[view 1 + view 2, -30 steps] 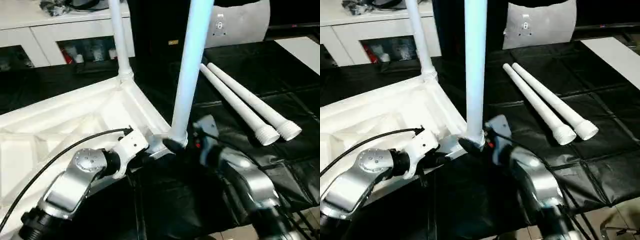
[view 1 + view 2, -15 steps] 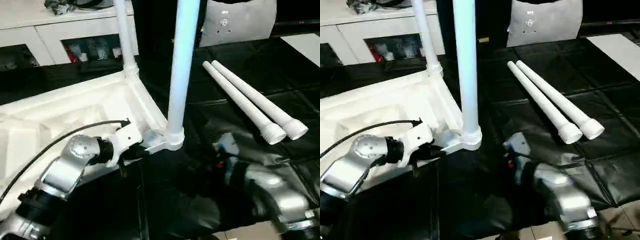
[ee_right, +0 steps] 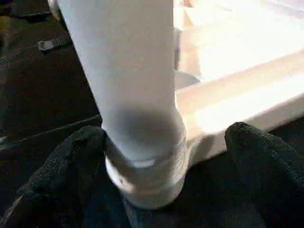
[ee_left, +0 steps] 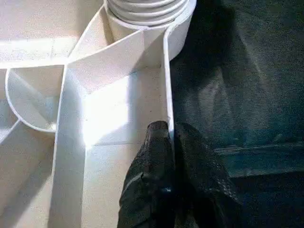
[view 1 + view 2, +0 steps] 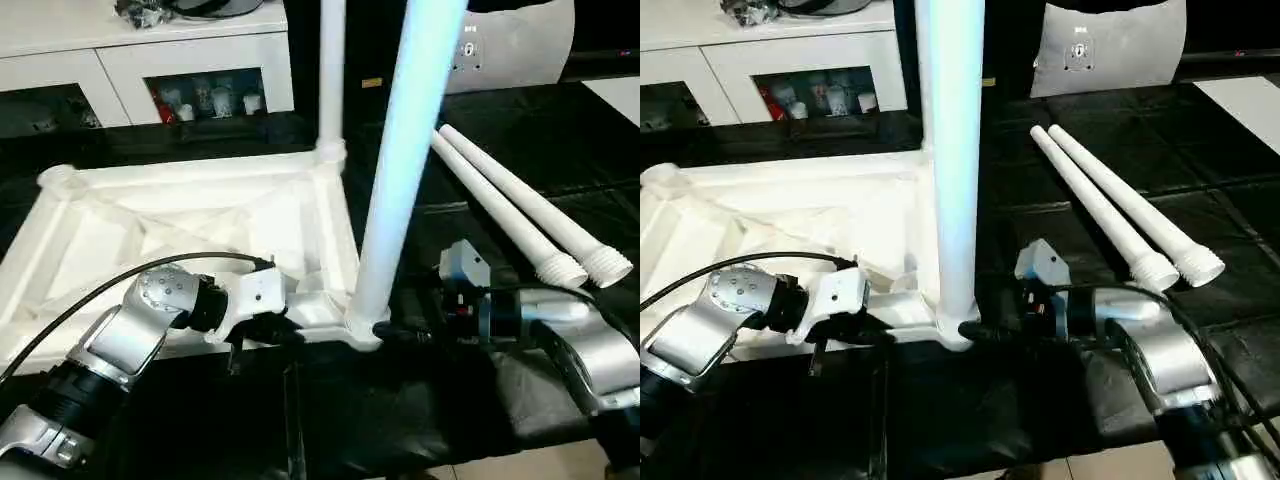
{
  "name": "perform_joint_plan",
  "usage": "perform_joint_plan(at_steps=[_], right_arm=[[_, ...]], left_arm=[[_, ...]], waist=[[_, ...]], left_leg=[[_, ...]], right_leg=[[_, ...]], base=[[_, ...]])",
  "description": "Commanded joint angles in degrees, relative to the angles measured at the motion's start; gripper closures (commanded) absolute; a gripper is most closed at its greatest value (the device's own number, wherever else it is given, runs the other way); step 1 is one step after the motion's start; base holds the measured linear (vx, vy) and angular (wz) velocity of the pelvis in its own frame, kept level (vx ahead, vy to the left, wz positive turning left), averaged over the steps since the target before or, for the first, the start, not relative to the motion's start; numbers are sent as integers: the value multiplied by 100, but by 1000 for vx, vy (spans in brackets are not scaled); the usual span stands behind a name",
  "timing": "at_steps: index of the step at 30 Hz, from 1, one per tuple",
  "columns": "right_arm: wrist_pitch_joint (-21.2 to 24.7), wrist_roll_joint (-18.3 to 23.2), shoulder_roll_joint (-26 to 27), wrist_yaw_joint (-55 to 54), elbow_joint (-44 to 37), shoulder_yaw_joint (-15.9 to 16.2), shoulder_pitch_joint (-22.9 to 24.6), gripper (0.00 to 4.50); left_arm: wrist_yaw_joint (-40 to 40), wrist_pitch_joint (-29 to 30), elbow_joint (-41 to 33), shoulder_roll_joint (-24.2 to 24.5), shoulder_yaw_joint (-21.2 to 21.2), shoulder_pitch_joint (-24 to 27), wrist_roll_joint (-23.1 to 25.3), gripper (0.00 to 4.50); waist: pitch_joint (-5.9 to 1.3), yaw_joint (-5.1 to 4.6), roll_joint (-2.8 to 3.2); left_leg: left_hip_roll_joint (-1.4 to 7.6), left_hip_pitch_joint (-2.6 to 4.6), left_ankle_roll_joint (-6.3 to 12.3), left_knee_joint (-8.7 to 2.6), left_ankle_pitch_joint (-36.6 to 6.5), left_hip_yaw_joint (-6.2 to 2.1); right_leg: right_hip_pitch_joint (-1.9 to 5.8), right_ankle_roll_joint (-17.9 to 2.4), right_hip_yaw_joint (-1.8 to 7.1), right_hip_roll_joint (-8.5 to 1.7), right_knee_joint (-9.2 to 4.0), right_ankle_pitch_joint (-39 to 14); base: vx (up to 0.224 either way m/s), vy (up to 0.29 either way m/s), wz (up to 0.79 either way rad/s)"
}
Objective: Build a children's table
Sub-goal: Insert table leg to table base
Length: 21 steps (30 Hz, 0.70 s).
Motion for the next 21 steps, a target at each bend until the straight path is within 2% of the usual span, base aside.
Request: perform_joint_plan(at_steps=[1,6,13,18,21], right_arm=[[-122,-62,-37,248,79,156,-97,7],[-311,-171,48,390,355,316,-274,7],[-529,-246,244,570,672,481,-502,77],[-577,-241,265,673,743,513,-528,119],[-585,-238,269,728,767,536,-529,135]], left_arm=[[-309,-232,-3,11,-276,-82,83,450],[-389,-351,71,2,-327,-126,117,450],[-440,-455,154,-41,-360,-178,157,450],[-449,-517,230,-28,-369,-208,188,450],[-459,-532,258,-23,-362,-215,208,450]], waist=[[-347,-40,-28],[-340,-38,-51],[-329,-51,-53],[-332,-41,-53],[-320,-42,-49]], left_leg=[[45,111,252,-311,-1127,60],[39,99,265,-315,-1132,59],[47,105,246,-322,-1251,59],[44,94,260,-321,-1171,55],[45,91,266,-328,-1231,56]], right_leg=[[248,-1546,87,-167,-322,-301],[244,-1585,81,-165,-316,-345],[228,-1549,90,-174,-333,-619],[239,-1560,86,-163,-313,-421],[233,-1558,86,-171,-327,-505]], base=[[0,0,0],[0,0,0],[0,0,0],[0,0,0],[0,0,0]])
